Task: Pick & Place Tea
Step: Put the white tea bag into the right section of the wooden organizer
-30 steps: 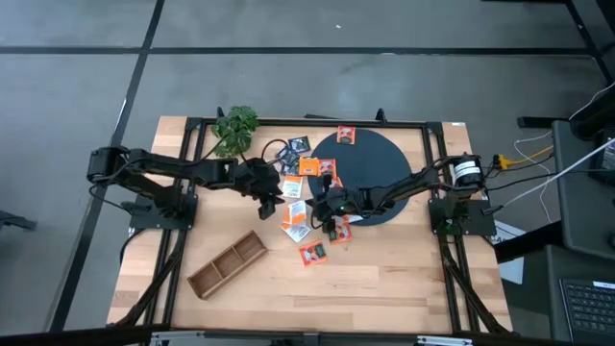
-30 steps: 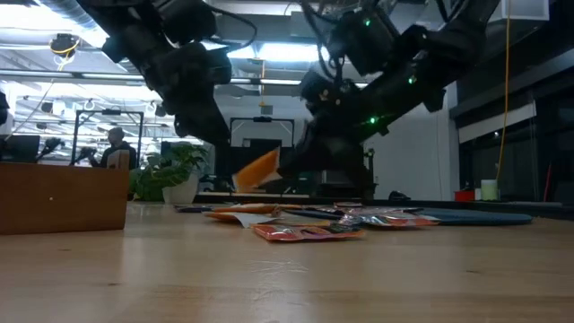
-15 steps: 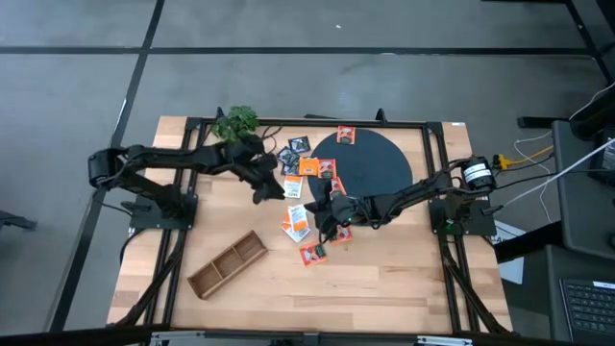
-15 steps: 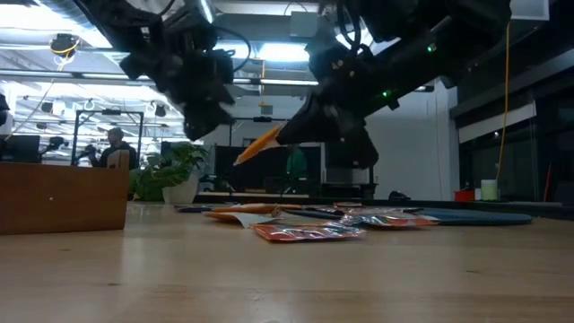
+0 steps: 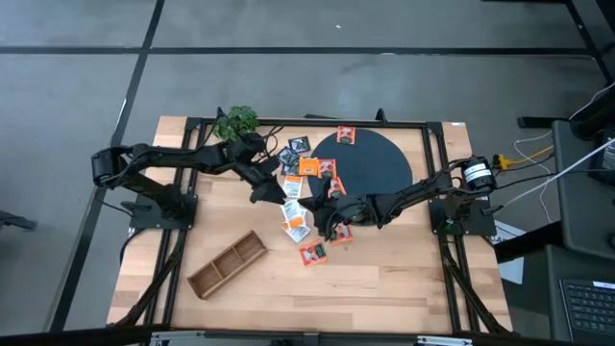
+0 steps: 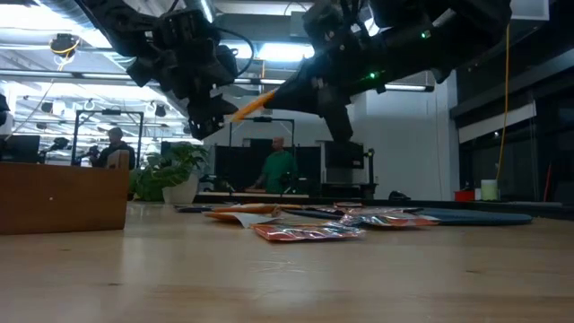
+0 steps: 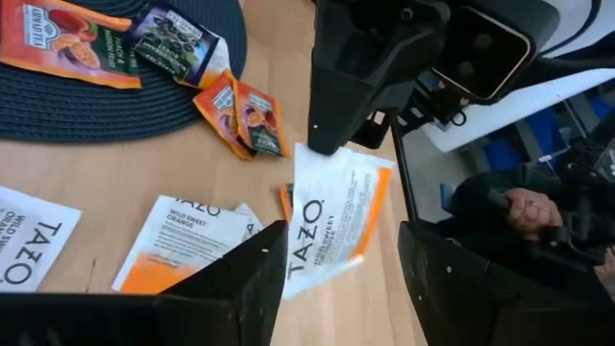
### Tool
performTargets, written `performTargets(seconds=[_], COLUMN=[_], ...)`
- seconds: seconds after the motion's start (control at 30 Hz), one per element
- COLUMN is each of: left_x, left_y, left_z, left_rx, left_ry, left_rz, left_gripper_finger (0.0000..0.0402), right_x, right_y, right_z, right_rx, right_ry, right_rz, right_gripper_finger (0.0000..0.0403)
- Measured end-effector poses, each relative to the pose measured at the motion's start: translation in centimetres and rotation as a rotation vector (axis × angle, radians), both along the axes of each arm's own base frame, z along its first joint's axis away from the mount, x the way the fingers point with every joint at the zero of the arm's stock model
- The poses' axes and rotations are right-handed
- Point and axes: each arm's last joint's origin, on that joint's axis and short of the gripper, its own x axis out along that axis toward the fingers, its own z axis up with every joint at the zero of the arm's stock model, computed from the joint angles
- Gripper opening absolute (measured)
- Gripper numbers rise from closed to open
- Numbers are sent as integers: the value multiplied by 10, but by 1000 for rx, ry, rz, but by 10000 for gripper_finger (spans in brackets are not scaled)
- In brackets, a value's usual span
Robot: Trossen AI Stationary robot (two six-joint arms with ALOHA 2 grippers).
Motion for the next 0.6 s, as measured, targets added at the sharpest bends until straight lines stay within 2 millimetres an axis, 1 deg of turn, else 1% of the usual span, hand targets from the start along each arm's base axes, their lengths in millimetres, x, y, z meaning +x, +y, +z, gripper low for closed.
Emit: performTargets(seconds=[0.3,0.6], left_x=[0,3], left_y=[0,-7], left_z=[0,0], left_rx=[11,16], left_ry=[3,-6], left_rz=[11,-16], left_gripper_finger=[196,195], right_x=[2,3], right_y=[0,-9], right_z=[7,13], right_rx=[-43,-45], right_ry=[-63,-116], right_rz=[12,-15], right_gripper_finger=[0,0])
